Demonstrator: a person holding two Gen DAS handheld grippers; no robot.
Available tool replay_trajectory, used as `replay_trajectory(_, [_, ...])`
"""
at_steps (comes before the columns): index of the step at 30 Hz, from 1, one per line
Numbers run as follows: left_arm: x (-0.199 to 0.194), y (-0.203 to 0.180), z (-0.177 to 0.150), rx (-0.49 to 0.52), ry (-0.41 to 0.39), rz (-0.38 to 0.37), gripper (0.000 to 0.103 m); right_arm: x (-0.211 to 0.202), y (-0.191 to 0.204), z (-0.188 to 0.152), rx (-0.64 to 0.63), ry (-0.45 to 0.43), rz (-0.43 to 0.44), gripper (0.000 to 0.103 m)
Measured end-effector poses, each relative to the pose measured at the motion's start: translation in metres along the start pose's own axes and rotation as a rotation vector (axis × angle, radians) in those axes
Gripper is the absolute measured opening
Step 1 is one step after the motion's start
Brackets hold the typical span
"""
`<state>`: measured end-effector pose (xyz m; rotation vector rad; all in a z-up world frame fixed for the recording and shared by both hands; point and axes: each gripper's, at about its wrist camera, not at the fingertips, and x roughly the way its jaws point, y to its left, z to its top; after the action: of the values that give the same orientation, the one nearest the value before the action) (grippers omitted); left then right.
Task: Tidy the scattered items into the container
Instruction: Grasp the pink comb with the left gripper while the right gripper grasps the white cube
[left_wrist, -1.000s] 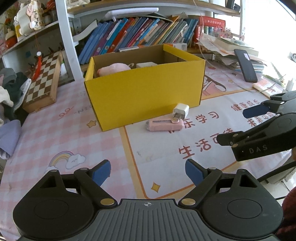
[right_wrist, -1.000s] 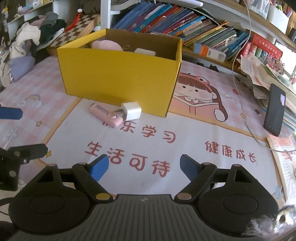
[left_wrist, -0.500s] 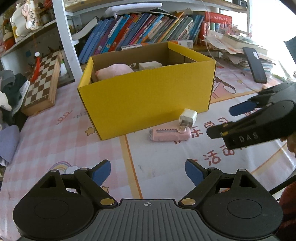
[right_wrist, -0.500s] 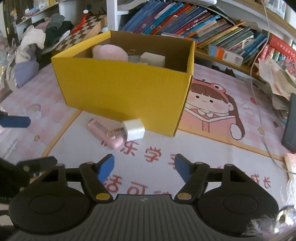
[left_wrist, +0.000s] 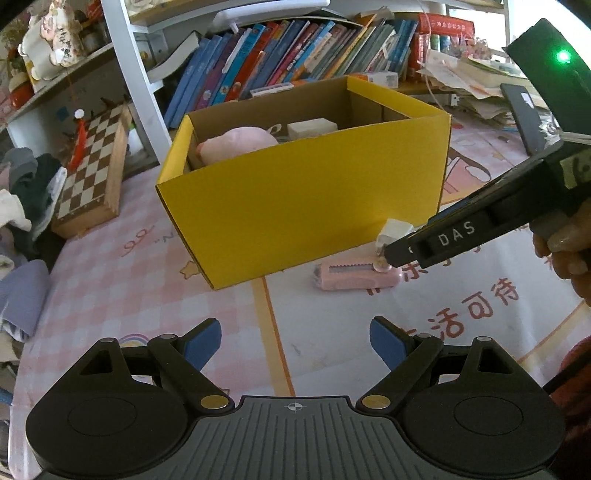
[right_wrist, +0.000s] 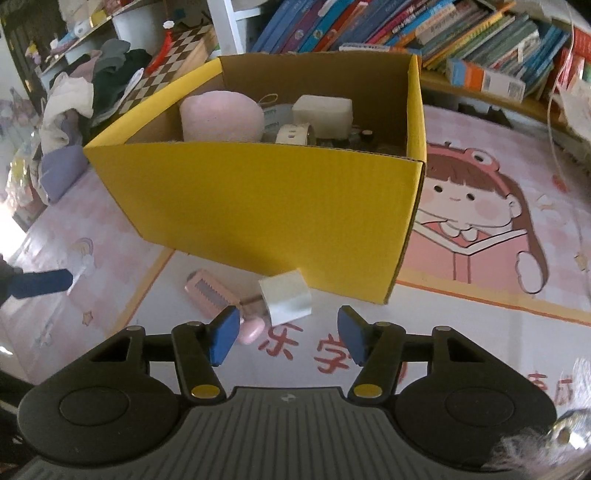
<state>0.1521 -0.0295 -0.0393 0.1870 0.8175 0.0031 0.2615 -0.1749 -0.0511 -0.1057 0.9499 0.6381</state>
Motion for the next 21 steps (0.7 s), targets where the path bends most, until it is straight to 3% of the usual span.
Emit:
replay_trajectory(7, [0.004,-0.001,0.007,0.002,0.014,0.009,0.090,0.014,0.001,0.008,-0.024,0.005,0.048,0.052])
replay_trajectory(10, [0.008,-0.004,0.010,0.002,0.024,0.007,0.090,0.015,-0.005,0.009,-0.011,0.001,0.077,0.044])
replay_trajectory(16, [0.019,-0.010,0.017,-0.010,0.042,-0.009,0.090,0.003,-0.011,0.007,-0.037,-0.050,0.102,0.043])
replay_trajectory(18, [0.024,-0.013,0.020,-0.013,0.039,-0.020,0.090,0.000,-0.012,0.006,-0.065,-0.061,0.078,0.026])
replay_trajectory(21, [0.031,-0.021,0.023,-0.002,0.037,-0.043,0.090,-0.001,-0.020,0.004,-0.059,-0.045,0.063,0.026])
